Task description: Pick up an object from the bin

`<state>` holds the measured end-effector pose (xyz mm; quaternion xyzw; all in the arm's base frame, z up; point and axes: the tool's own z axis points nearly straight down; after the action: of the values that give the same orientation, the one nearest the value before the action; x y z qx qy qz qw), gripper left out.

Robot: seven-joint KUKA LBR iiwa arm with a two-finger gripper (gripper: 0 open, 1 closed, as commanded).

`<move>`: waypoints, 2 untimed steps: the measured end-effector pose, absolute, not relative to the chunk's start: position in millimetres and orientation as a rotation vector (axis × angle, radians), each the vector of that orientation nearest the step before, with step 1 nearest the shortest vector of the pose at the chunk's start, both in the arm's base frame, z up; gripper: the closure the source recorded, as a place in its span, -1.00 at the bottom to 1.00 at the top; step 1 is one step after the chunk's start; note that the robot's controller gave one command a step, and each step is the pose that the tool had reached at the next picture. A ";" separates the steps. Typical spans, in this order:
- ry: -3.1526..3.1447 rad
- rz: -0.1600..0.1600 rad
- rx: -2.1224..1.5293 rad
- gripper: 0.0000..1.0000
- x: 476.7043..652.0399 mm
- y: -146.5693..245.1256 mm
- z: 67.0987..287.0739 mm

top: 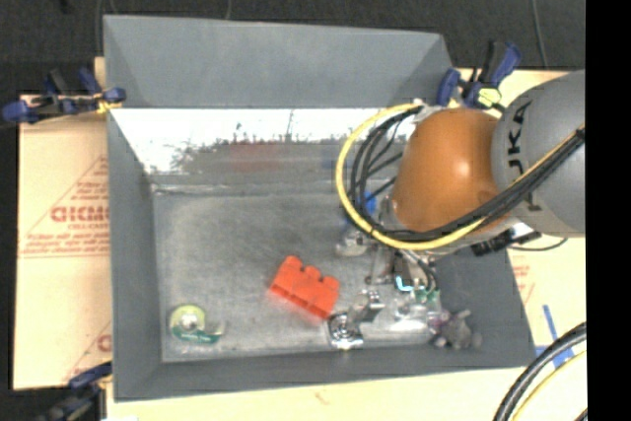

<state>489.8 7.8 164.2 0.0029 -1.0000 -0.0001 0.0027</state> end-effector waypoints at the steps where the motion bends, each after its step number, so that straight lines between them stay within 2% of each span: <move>1: -3.142 -0.002 -0.210 -1.00 510.2 25.1 83.9; 2: -3.116 -0.004 -0.432 -1.00 500.6 48.2 100.5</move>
Offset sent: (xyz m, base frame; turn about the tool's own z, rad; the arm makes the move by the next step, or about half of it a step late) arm 0.0203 0.0198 -0.0942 0.1410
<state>500.6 48.2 100.5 -0.1375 -0.9905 -0.0012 -0.0019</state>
